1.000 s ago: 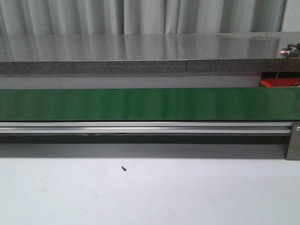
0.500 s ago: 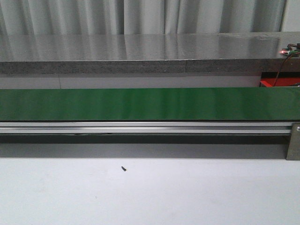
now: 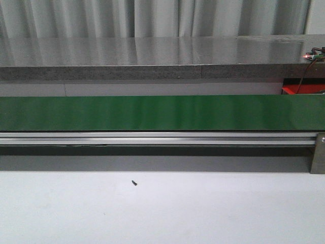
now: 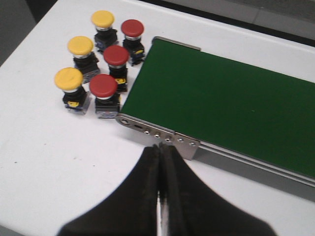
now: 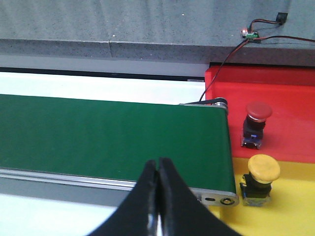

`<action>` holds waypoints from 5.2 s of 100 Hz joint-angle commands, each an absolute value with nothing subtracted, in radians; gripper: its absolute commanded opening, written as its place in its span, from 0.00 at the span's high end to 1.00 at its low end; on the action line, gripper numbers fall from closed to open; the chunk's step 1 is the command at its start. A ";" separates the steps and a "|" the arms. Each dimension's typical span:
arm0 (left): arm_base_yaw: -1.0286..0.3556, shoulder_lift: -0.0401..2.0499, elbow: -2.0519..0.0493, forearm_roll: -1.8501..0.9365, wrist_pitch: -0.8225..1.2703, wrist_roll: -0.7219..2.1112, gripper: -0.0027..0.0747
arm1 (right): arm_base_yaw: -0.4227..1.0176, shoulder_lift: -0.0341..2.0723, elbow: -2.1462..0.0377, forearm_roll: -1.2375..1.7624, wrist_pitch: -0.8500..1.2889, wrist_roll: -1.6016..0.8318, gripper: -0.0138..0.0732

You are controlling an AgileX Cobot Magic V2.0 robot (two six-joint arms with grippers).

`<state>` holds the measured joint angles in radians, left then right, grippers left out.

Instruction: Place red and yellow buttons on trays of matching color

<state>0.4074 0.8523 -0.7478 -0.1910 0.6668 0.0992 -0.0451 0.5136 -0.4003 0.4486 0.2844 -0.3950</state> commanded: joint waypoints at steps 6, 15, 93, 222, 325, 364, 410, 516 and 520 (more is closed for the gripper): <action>0.448 0.921 -0.807 -0.169 0.566 0.088 0.99 | -0.045 0.513 -0.428 0.460 0.204 -0.397 0.98; 0.478 0.971 -0.832 -0.168 0.539 0.088 0.99 | -0.045 0.513 -0.428 0.460 0.204 -0.397 0.98; 0.633 1.568 -1.217 -0.192 0.693 0.000 0.31 | -0.045 0.513 -0.428 0.460 0.195 -0.397 0.98; 0.633 1.973 -1.531 -0.234 0.785 -0.143 0.73 | -0.045 0.513 -0.428 0.468 0.190 -0.397 0.98; 0.468 1.698 -1.527 -0.267 0.920 0.016 0.76 | -0.045 0.513 -0.428 0.480 0.190 -0.397 0.98; 0.320 1.758 -1.527 -0.257 0.914 0.016 0.76 | -0.045 0.513 -0.428 0.489 0.192 -0.397 0.98; 0.313 1.789 -1.532 -0.310 0.940 0.063 0.35 | -0.045 0.513 -0.428 0.489 0.190 -0.397 0.98; 0.591 1.838 -1.533 -0.251 0.771 -0.068 0.30 | -0.045 0.513 -0.428 0.493 0.183 -0.397 0.98; 0.592 1.852 -1.533 -0.255 0.761 -0.068 0.30 | -0.045 0.513 -0.428 0.493 0.183 -0.397 0.98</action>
